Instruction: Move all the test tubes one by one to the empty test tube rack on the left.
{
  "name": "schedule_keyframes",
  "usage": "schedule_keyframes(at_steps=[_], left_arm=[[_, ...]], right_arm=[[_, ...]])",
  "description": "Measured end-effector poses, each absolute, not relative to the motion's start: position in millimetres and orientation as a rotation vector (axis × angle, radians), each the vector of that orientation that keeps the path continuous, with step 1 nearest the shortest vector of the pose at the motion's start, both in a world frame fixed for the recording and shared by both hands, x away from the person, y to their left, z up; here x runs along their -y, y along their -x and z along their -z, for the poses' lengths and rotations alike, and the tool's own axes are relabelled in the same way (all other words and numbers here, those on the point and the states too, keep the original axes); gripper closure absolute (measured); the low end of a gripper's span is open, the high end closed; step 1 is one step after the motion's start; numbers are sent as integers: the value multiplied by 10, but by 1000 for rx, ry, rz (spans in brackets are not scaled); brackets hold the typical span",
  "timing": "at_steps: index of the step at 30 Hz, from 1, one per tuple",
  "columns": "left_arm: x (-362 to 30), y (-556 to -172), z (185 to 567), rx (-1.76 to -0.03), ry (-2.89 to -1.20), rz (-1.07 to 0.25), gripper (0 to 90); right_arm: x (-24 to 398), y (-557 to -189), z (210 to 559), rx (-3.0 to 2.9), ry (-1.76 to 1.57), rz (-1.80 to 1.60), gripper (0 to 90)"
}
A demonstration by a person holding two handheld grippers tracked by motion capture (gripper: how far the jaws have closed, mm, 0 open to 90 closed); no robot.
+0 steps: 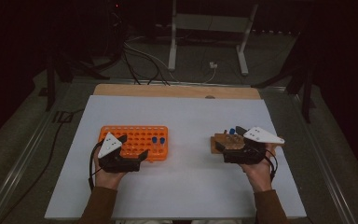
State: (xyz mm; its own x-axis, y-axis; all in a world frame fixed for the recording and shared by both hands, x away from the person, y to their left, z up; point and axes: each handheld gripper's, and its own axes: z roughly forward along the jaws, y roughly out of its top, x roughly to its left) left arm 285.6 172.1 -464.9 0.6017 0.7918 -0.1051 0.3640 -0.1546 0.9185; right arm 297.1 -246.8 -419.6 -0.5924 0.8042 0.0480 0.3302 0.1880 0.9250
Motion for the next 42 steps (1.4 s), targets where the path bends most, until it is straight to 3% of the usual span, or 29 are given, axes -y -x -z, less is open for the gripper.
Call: schedule_keyframes(at_steps=[16, 24, 33, 42], left_arm=[[-1696, -2841, 4668, -953, -1757, -522, 16], [-1703, -2835, 4670, -963, -1750, -526, 16], [-1680, -2830, 4678, -962, -1755, -527, 16], [-1670, -2827, 4687, -965, -1752, -524, 16]], right_arm=[[2958, -3107, 4090, -1905, -1166, -1321, 30], [3191, -3136, 4217, -1893, -1244, -1301, 97], [3301, -3144, 4353, -1900, -1270, -1251, 253], [3312, -3174, 4506, -1963, -1247, -1222, 587]])
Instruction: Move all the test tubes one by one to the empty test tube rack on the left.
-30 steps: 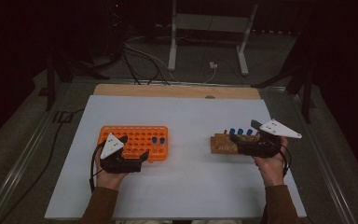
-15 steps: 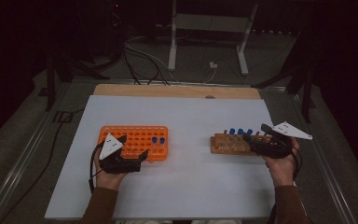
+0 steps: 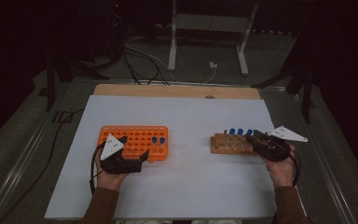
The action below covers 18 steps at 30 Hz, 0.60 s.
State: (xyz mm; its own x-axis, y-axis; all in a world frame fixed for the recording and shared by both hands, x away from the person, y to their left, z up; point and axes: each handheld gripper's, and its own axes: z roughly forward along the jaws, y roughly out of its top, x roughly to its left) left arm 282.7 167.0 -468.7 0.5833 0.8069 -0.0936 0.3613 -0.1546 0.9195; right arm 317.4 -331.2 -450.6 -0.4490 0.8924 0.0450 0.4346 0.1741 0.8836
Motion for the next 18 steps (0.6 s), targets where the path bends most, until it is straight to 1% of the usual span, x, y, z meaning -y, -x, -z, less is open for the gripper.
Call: schedule_keyframes(at_steps=[2, 5, 18], left_arm=[[-1670, -2827, 4688, -966, -1752, -525, 17], [-1677, -2827, 4687, -970, -1746, -525, 16], [-1681, -2830, 4690, -971, -1745, -522, 16]], right_arm=[[3302, -3192, 4532, -1968, -1252, -1217, 625], [3289, -3228, 4572, -1976, -1262, -1216, 657], [3197, -3278, 4641, -1975, -1264, -1191, 762]])
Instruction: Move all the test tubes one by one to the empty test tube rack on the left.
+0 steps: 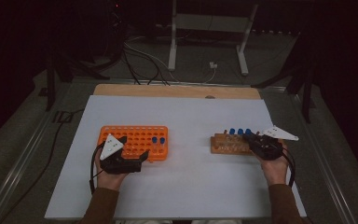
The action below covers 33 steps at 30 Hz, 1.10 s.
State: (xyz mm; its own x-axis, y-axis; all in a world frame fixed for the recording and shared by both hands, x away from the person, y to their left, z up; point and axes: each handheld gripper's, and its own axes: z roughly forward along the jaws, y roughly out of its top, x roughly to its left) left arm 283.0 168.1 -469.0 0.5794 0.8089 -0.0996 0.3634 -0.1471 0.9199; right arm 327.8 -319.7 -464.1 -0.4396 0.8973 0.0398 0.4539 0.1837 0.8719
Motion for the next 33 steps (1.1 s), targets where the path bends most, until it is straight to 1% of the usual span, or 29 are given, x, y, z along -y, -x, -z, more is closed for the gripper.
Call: schedule_keyframes(at_steps=[13, 33], left_arm=[[-1684, -2833, 4695, -975, -1745, -524, 16], [-1699, -2828, 4688, -982, -1738, -537, 17]], right_arm=[[3184, -3235, 4571, -1954, -1228, -1191, 772], [3193, -3115, 4202, -1869, -1157, -1261, 772]])
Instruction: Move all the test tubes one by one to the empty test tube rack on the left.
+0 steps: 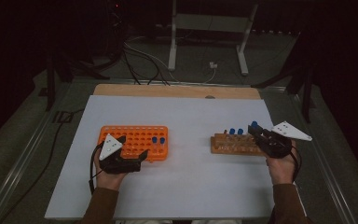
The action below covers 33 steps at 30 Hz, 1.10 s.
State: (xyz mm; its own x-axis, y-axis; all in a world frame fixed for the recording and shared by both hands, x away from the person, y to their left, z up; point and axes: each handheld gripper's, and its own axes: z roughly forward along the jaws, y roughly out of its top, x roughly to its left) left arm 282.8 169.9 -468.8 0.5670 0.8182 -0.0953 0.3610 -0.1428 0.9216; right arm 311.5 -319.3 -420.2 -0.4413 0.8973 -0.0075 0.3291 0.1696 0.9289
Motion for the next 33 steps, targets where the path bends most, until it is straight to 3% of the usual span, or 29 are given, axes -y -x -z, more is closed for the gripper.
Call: schedule_keyframes(at_steps=[17, 33], left_arm=[[-1688, -2825, 4685, -980, -1738, -542, 17], [-1663, -2820, 4661, -965, -1743, -538, 20]], right_arm=[[3114, -3013, 4058, -1888, -1099, -1286, 772], [2607, -2941, 4041, -1968, -988, -1382, 771]])
